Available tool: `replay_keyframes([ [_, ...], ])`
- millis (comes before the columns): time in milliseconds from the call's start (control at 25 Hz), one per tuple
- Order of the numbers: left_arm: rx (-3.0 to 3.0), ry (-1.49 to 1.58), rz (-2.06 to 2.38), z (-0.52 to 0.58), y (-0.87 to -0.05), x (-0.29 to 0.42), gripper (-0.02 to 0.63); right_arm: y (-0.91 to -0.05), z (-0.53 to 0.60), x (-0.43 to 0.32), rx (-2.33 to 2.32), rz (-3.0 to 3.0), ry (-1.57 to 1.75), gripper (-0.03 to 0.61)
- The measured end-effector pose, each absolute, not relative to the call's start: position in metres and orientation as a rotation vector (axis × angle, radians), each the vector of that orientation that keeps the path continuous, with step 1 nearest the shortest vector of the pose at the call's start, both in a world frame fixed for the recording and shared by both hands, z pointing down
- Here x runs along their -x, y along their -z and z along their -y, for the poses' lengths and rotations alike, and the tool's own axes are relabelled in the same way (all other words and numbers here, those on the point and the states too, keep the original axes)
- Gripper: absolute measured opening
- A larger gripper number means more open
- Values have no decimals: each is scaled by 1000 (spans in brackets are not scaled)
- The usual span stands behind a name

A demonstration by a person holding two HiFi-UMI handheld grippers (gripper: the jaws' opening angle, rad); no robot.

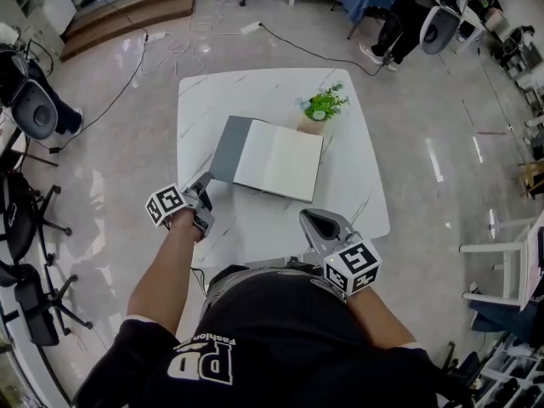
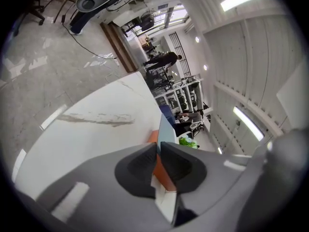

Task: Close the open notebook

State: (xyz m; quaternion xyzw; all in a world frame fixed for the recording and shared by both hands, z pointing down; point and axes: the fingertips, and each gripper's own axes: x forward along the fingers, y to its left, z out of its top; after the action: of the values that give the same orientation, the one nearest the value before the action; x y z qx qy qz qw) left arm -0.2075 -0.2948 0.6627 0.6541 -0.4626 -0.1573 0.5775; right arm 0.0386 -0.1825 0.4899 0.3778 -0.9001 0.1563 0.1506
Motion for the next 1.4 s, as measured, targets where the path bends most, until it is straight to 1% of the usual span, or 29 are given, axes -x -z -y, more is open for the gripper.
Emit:
replay_keyframes([
  [120,-1543,371,1085,295,-657,207,68,-489,182,-42,-1087,2584,-452,0],
  [240,-1560,373,1092,296,-652,207,64,-489,182,-41,-1075,2584,-452,0],
  [800,-1756,368,1089,298,-591,192,64,-490,180,-33,-1006,2610,-445,0],
  [1400,-1968,251,1081,294,-538,153,64,-491,177,-42,-1012,2614,-464,0],
])
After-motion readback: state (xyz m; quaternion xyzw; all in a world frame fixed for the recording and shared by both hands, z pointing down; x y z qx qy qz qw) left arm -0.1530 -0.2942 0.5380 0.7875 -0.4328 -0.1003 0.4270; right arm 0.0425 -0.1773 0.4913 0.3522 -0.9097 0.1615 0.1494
